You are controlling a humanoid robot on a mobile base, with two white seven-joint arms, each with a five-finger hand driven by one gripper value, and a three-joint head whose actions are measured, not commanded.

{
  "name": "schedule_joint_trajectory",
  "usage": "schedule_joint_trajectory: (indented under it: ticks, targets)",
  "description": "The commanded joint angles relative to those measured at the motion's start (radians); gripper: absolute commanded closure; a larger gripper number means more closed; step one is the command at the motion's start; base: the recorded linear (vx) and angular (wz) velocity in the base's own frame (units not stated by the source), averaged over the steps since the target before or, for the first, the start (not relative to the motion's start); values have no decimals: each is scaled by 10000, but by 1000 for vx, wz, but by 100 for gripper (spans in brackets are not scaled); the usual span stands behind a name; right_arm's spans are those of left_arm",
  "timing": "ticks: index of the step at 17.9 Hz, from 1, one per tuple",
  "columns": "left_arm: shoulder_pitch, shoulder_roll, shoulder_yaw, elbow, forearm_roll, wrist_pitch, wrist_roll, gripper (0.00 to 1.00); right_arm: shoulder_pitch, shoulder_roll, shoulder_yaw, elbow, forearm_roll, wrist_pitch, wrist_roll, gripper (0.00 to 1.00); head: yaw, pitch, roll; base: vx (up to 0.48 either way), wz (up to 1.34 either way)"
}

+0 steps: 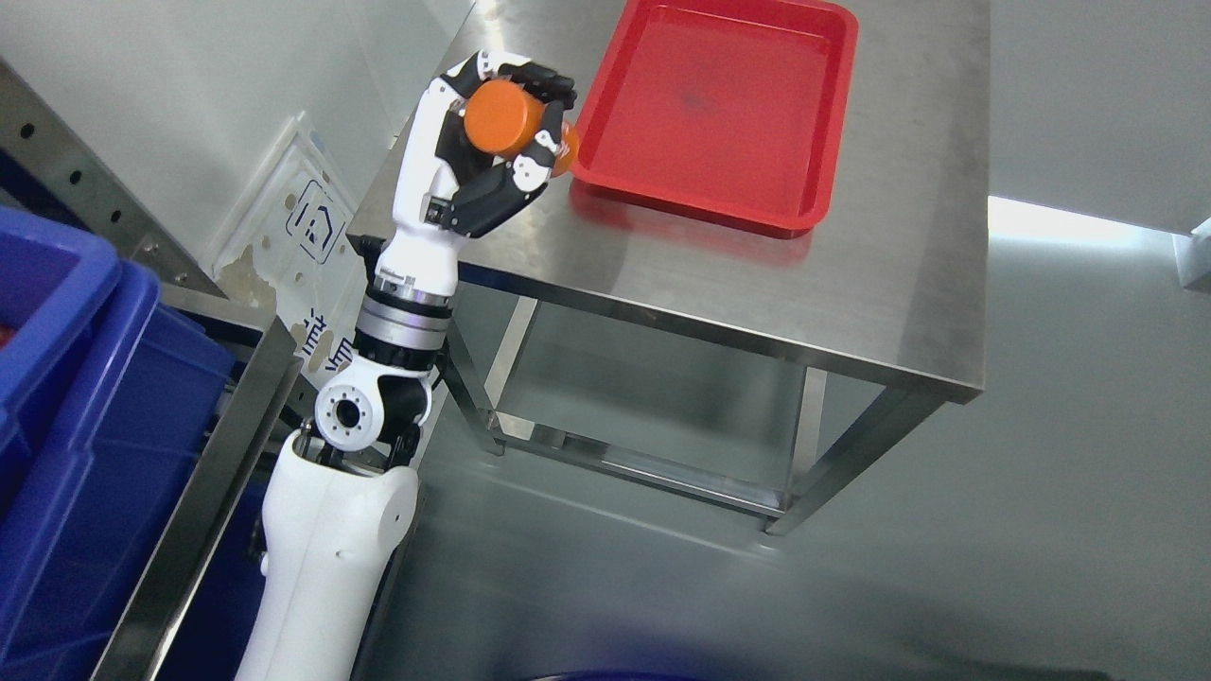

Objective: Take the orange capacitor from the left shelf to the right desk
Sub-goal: 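Extend the left arm and lower the capacitor onto the red tray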

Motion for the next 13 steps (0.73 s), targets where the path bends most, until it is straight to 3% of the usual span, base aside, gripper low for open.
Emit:
schedule_joint_trajectory:
  ticks: [1, 2, 5, 13]
  targets:
    - [-2363, 174, -1379, 1147, 4, 1468, -5, 92, 199, -175, -169, -175, 31, -3, 2, 0, 0, 0, 0, 243, 11]
    - [-2731, 174, -1746, 1483, 20, 2066, -5, 92, 199, -175, -169, -175, 31, -3, 2, 0, 0, 0, 0, 234, -4]
    - [-3592, 174, -2560, 2832, 81, 2531, -21, 92, 199, -175, -169, -175, 31, -3, 2, 0, 0, 0, 0, 207, -57]
    - [-4253, 174, -4111, 5857, 572, 2547, 10, 92, 199, -175, -169, -175, 31, -3, 2, 0, 0, 0, 0, 136, -82]
